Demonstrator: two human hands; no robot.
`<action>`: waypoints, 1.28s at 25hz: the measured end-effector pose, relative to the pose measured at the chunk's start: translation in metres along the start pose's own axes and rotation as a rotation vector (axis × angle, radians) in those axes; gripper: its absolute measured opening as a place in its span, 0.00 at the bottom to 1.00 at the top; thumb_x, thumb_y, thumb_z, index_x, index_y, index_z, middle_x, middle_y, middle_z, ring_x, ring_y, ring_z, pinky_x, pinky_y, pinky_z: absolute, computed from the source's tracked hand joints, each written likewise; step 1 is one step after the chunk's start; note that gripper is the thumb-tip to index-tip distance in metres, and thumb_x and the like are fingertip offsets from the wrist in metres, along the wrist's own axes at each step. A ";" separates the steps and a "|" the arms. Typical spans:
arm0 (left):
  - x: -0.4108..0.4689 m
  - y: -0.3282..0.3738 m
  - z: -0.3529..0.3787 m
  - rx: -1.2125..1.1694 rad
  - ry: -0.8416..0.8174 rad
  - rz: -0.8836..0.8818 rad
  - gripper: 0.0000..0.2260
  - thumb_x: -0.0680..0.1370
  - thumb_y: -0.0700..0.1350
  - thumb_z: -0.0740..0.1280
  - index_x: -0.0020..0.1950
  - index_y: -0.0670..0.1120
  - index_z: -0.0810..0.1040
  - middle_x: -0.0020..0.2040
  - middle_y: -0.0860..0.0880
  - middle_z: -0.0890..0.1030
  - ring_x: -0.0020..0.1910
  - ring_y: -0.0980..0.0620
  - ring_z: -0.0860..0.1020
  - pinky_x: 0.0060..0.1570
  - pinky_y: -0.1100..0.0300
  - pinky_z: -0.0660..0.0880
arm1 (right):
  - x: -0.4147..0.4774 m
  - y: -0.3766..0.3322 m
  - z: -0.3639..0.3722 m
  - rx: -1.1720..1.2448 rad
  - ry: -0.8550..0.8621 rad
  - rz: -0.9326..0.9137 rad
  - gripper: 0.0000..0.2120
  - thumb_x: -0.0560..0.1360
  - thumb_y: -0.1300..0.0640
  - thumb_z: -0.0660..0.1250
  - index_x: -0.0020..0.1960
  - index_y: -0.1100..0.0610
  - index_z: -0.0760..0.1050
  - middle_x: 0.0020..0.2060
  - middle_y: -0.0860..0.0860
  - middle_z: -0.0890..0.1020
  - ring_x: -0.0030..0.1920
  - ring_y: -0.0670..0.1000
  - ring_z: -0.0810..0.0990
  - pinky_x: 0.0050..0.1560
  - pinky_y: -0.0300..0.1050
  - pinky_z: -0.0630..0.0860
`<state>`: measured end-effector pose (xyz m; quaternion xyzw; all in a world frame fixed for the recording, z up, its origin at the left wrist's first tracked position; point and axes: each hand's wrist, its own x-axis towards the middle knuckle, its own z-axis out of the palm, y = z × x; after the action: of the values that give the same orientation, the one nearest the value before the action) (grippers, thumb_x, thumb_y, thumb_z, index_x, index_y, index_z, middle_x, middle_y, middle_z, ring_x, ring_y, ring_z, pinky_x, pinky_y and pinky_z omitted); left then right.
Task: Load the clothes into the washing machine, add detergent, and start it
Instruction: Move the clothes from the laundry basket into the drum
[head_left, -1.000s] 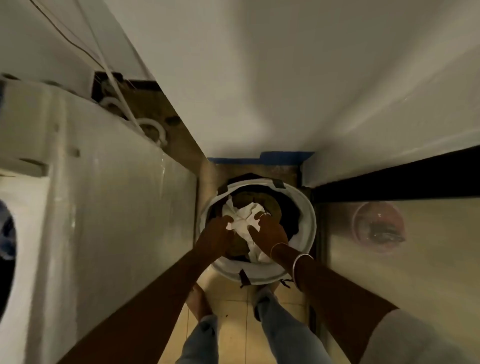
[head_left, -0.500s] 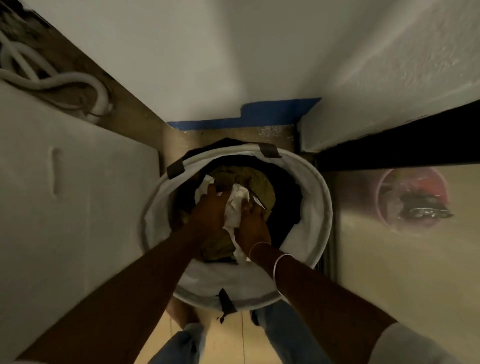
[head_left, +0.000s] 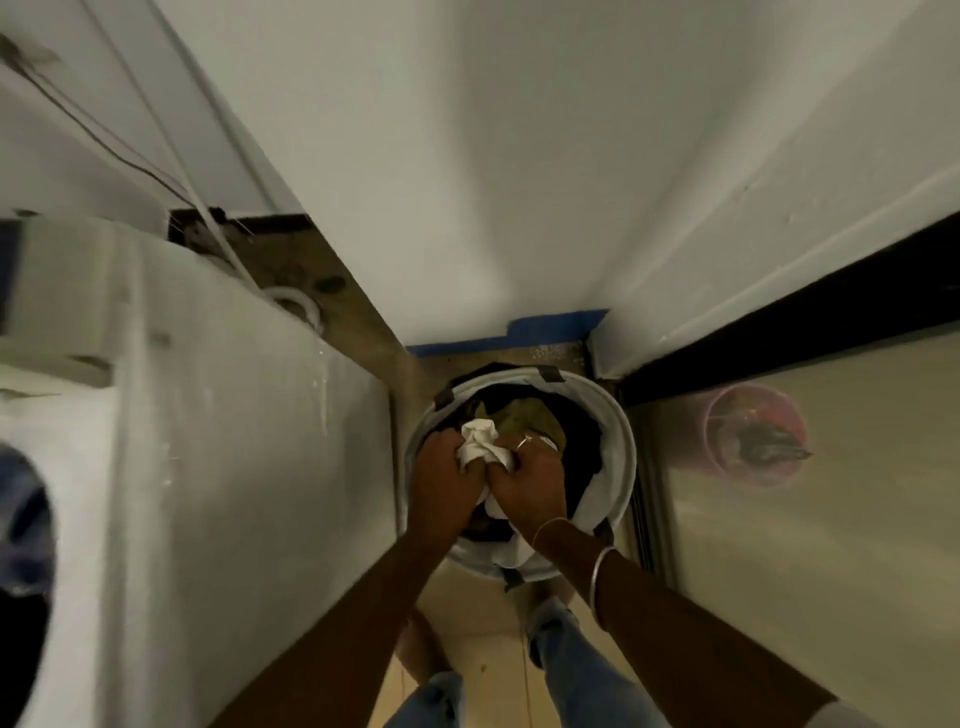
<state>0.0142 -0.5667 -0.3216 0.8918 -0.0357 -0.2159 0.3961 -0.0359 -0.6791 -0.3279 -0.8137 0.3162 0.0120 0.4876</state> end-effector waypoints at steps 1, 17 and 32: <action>-0.016 0.021 -0.025 -0.039 0.055 -0.014 0.04 0.76 0.42 0.68 0.44 0.49 0.74 0.40 0.53 0.76 0.41 0.53 0.76 0.42 0.62 0.69 | -0.011 -0.031 -0.009 0.032 0.010 -0.030 0.06 0.72 0.55 0.72 0.47 0.55 0.82 0.43 0.51 0.84 0.45 0.50 0.81 0.51 0.48 0.78; -0.231 0.132 -0.405 -0.451 0.725 0.275 0.07 0.74 0.46 0.65 0.40 0.44 0.71 0.36 0.47 0.75 0.36 0.48 0.74 0.36 0.57 0.71 | -0.238 -0.422 -0.011 0.361 -0.159 -0.623 0.04 0.76 0.56 0.67 0.47 0.56 0.79 0.40 0.48 0.82 0.42 0.44 0.80 0.44 0.35 0.77; -0.229 -0.026 -0.550 -0.182 0.643 -0.252 0.25 0.78 0.46 0.69 0.73 0.43 0.69 0.68 0.42 0.76 0.66 0.42 0.75 0.61 0.56 0.70 | -0.237 -0.494 0.182 -0.180 -0.683 -0.622 0.27 0.73 0.51 0.72 0.69 0.56 0.72 0.63 0.54 0.79 0.61 0.53 0.77 0.65 0.49 0.72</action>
<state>0.0316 -0.1154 0.0670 0.8725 0.2203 0.0263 0.4353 0.0870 -0.2544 0.0425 -0.8584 -0.1237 0.1596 0.4715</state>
